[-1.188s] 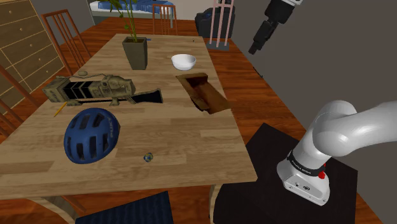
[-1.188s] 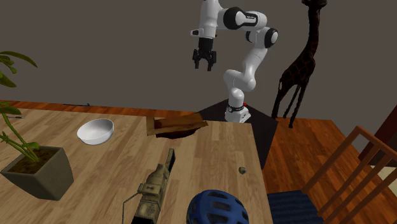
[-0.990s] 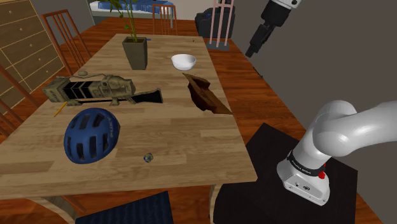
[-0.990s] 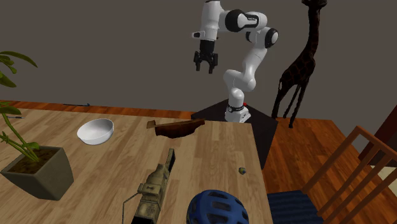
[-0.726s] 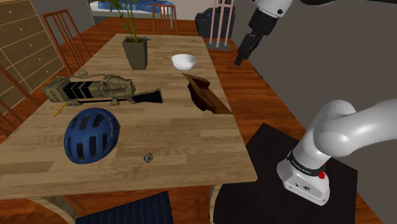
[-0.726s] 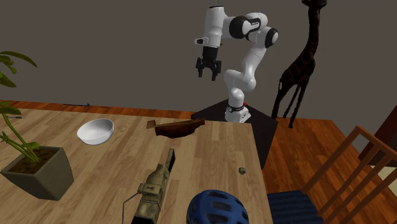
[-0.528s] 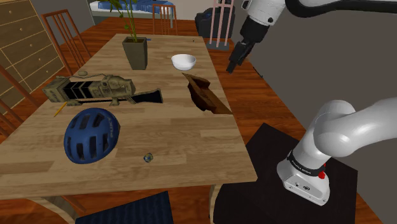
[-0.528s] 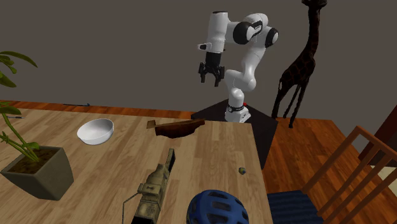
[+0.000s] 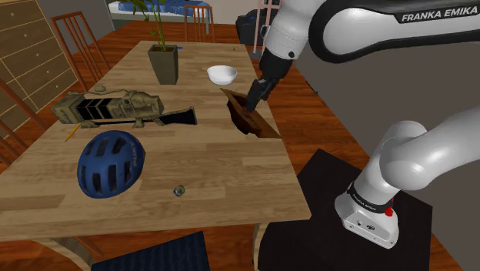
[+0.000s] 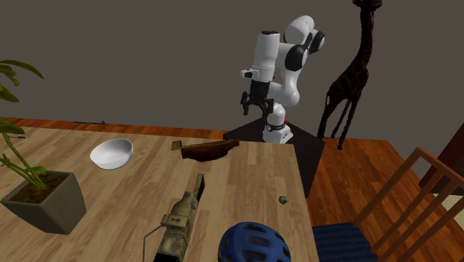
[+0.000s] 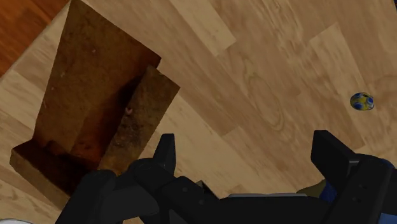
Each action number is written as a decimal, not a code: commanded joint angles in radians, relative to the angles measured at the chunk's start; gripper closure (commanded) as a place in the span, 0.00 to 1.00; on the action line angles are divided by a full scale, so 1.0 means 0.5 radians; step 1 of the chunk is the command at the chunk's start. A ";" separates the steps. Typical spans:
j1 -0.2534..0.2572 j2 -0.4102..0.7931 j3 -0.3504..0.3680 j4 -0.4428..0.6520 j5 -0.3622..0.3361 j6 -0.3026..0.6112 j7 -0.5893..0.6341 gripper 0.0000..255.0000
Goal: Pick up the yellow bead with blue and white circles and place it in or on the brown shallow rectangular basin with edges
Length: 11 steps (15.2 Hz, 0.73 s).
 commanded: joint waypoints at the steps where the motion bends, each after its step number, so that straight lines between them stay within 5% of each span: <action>1: 0.002 0.095 0.096 0.019 -0.007 0.082 0.084 0.00; 11: -0.086 0.728 0.607 0.268 -0.305 0.424 0.618 0.00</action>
